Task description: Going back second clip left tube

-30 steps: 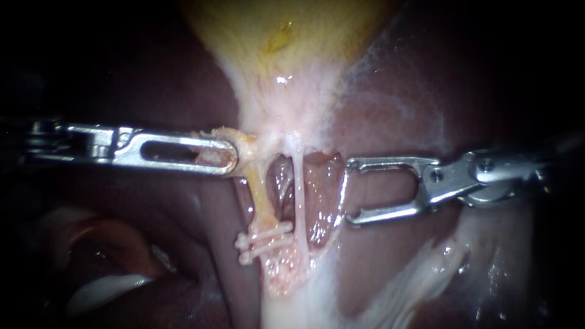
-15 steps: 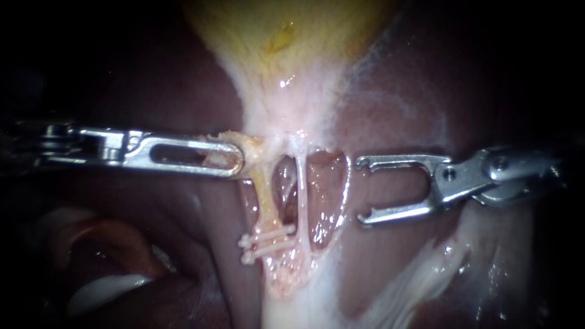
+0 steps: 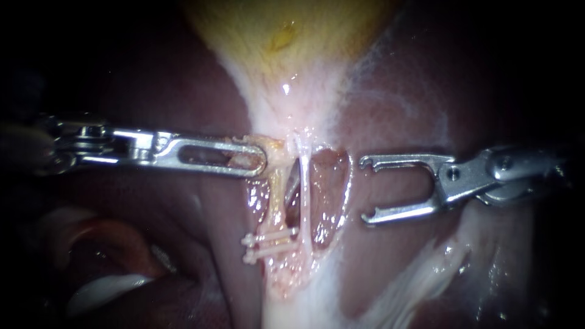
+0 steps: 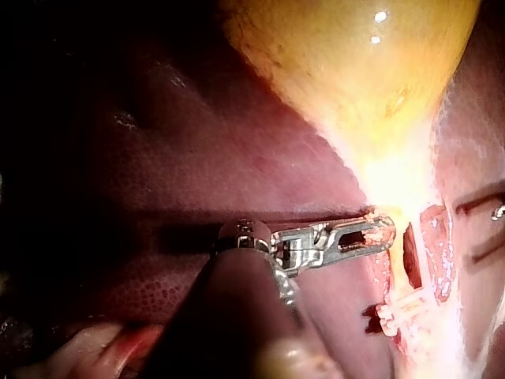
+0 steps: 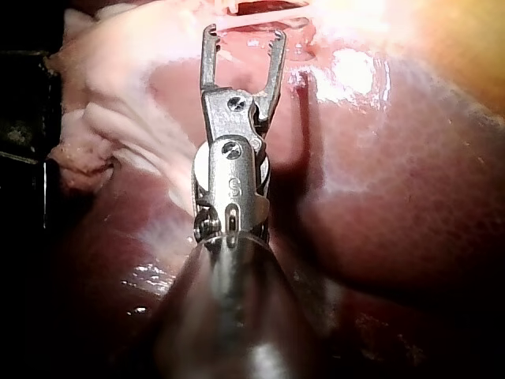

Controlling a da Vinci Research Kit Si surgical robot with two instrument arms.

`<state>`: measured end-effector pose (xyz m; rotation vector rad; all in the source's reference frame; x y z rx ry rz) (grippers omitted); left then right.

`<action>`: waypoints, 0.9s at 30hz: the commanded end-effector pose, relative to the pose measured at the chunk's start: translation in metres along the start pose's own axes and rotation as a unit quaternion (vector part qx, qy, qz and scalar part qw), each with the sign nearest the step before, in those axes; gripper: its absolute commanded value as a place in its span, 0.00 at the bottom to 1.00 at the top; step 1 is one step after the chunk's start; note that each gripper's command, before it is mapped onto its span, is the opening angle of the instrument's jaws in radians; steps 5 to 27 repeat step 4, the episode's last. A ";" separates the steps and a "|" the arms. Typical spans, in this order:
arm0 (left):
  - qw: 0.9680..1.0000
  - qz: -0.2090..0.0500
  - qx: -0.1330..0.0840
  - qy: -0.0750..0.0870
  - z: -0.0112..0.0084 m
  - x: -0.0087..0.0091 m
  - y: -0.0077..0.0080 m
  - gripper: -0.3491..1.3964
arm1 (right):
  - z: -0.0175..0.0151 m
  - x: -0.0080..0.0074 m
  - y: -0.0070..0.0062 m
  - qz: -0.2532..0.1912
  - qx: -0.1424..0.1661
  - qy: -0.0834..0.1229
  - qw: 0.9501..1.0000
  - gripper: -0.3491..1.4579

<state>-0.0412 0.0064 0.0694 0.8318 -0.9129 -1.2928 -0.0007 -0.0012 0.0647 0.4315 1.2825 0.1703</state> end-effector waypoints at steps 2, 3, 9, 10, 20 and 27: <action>1.000 0.000 0.000 0.000 0.0000 0.0000 0.0000 0.00 | 0.0000 0.0000 0.0001 0.000 0.000 0.000 1.000 0.47; 1.000 0.000 0.000 0.000 0.0000 0.0000 0.0000 0.00 | 0.0000 0.0001 0.0001 0.000 0.000 0.000 1.000 0.47; 1.000 0.000 0.000 0.000 0.0000 0.0000 0.0000 0.00 | 0.0000 0.0001 0.0001 0.000 0.000 0.000 1.000 0.47; 1.000 0.000 0.000 0.000 0.0000 0.0000 0.0000 0.00 | 0.0000 0.0001 0.0001 0.000 0.000 0.000 1.000 0.47; 1.000 0.000 0.000 0.000 0.0000 0.0000 0.0000 0.00 | 0.0000 0.0001 0.0001 0.000 0.000 0.000 1.000 0.47; 1.000 0.000 0.000 0.000 0.0000 0.0000 0.0000 0.00 | 0.0000 0.0001 0.0001 0.000 0.000 0.000 1.000 0.47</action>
